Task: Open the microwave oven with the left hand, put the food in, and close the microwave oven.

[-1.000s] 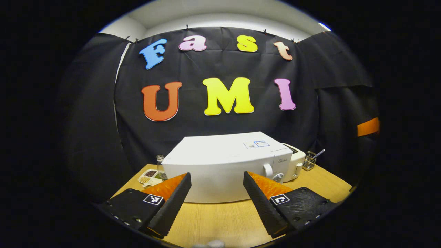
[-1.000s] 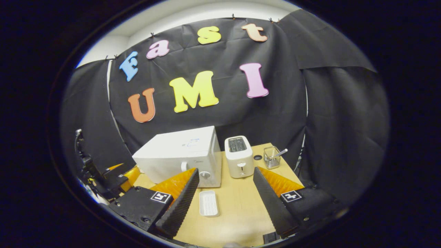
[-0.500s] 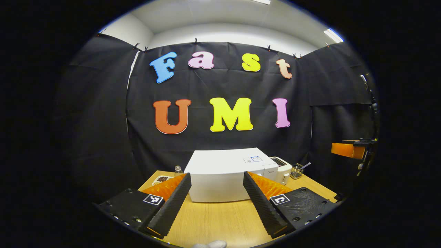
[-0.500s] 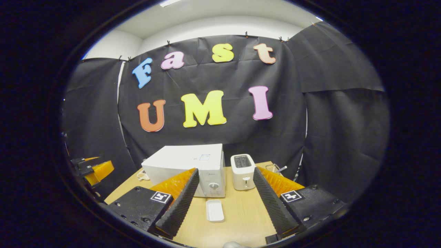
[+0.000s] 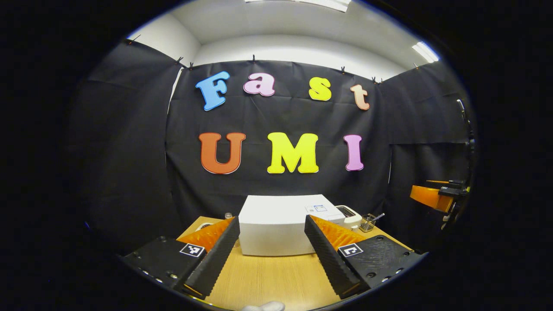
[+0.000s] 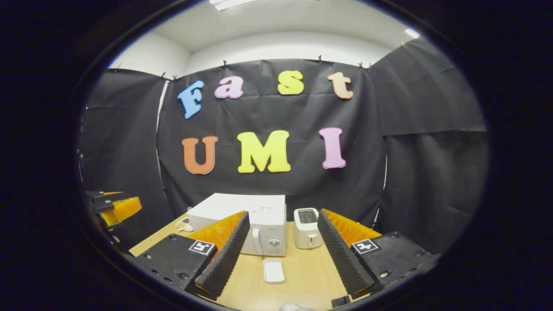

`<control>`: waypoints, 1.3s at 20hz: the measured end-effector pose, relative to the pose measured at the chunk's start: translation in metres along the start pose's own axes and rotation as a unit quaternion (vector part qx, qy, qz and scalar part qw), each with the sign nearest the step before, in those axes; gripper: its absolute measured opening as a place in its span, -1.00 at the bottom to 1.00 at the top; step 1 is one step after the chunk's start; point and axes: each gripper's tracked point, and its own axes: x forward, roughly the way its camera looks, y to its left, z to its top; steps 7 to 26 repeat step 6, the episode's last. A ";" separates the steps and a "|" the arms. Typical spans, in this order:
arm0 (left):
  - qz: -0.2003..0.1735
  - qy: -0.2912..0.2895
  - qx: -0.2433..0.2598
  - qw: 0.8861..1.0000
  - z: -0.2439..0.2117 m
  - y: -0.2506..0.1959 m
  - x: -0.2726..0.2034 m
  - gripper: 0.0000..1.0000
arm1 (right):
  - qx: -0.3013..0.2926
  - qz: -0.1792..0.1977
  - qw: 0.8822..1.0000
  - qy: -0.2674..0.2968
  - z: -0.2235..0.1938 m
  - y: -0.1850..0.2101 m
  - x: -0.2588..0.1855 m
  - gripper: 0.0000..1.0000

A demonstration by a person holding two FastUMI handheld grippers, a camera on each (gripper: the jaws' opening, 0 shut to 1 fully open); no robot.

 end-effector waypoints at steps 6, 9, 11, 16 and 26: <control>0.004 -0.010 0.001 1.000 0.007 -0.003 0.000 0.93 | -0.003 -0.004 1.000 -0.005 0.008 -0.003 -0.001 1.00; 0.004 -0.010 0.001 1.000 0.007 -0.003 0.000 0.93 | -0.003 -0.004 1.000 -0.005 0.008 -0.003 -0.001 1.00; 0.004 -0.010 0.001 1.000 0.007 -0.003 0.000 0.93 | -0.003 -0.004 1.000 -0.005 0.008 -0.003 -0.001 1.00; 0.004 -0.010 0.001 1.000 0.007 -0.003 0.000 0.93 | -0.003 -0.004 1.000 -0.005 0.008 -0.003 -0.001 1.00; 0.004 -0.010 0.001 1.000 0.007 -0.003 0.000 0.93 | -0.003 -0.004 1.000 -0.005 0.008 -0.003 -0.001 1.00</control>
